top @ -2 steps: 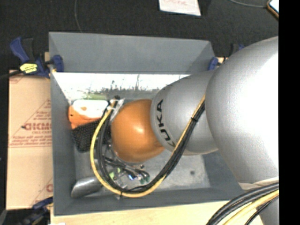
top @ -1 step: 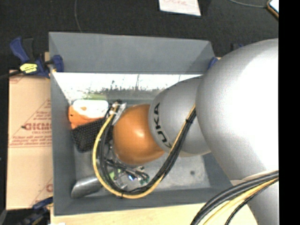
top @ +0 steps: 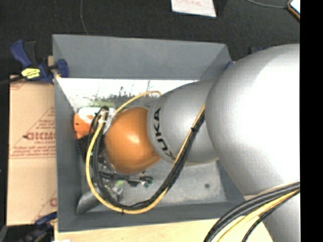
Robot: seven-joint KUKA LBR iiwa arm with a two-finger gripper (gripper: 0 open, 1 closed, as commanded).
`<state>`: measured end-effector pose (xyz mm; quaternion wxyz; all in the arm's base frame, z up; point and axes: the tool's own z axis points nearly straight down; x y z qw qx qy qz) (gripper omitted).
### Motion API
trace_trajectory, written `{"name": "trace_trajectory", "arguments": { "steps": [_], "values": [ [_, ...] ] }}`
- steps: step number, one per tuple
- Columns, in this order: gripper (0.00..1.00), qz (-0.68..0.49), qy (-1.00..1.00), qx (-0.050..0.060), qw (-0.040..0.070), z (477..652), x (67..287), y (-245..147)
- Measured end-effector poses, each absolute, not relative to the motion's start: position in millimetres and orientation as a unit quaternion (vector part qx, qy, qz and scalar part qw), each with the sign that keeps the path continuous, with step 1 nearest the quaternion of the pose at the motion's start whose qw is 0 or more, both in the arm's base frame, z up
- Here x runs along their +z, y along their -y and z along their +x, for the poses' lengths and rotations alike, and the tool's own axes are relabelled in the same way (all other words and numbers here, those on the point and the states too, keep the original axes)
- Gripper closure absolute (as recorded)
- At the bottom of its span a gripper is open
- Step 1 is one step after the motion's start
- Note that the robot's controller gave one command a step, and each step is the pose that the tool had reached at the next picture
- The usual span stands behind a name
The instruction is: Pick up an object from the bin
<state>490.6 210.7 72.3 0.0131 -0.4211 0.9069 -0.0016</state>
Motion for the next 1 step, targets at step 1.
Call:
{"name": "trace_trajectory", "arguments": {
  "steps": [1],
  "values": [
    [1.00,-0.421,-0.907,-0.001,0.013,490.5,72.3,-210.7]
  ]
}}
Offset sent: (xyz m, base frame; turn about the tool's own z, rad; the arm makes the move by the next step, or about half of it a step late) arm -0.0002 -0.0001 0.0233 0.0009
